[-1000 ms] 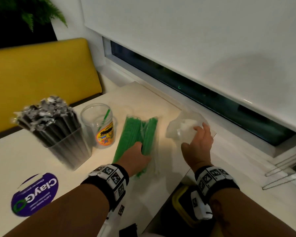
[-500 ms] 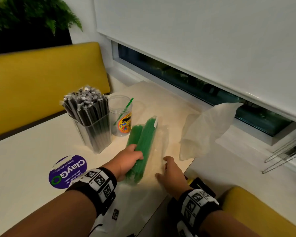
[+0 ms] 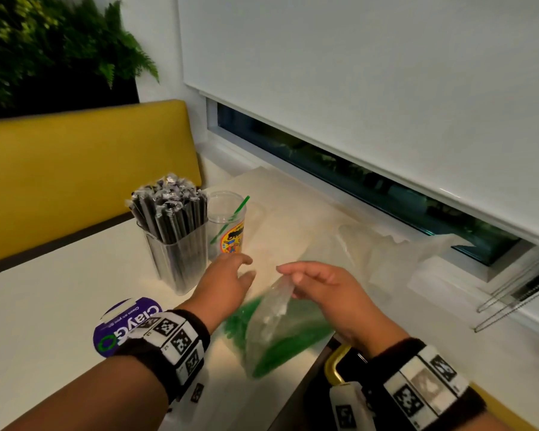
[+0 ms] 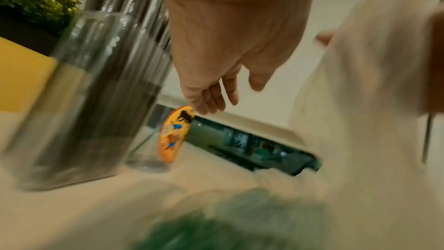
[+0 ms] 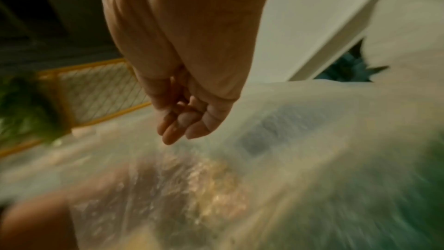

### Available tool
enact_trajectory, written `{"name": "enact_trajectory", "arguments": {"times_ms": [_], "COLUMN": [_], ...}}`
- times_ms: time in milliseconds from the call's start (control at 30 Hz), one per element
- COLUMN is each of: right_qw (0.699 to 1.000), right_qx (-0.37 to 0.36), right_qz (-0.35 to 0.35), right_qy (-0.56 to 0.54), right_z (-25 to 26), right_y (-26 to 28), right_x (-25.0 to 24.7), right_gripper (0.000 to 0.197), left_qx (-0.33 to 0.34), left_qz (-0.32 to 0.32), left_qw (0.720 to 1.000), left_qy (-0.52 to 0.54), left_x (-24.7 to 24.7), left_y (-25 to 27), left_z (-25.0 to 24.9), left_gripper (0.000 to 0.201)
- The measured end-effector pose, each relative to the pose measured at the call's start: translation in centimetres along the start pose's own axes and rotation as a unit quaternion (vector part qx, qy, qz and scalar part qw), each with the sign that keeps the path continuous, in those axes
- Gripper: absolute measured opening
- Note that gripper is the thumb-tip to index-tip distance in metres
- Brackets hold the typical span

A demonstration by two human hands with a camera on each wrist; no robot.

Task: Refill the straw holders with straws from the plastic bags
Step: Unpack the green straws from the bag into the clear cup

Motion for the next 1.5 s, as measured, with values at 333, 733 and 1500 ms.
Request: {"name": "enact_trajectory", "arguments": {"times_ms": [333, 733, 1500], "right_qw": [1.0, 0.977, 0.86], "right_qx": [-0.021, 0.1, -0.098], "right_qz": [-0.011, -0.159, -0.017], "right_qy": [-0.005, 0.097, 0.5], "right_z": [-4.0, -5.4, -2.9], "right_y": [-1.6, -4.6, -9.2], "right_x": [3.4, 0.1, -2.4], "right_gripper": [0.035, 0.011, 0.068], "left_qx": [-0.163, -0.127, -0.078], "left_qz": [0.199, 0.133, 0.073], "left_qw": [0.912, 0.954, 0.957], "left_qy": [0.32, 0.236, 0.271], "left_x": [0.1, 2.0, 1.0], "left_y": [-1.0, -1.2, -3.6], "left_z": [-5.2, -3.8, -6.6], "left_gripper": [0.016, 0.02, 0.074]}}
Point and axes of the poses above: each hand's wrist, its own y-axis away from the middle knuckle, its own x-axis out of the palm, z = x × y, the point moved 1 cm from there along -y, towards the middle knuckle, and after that the axes turned 13 degrees about y, right-handed, at the moved point
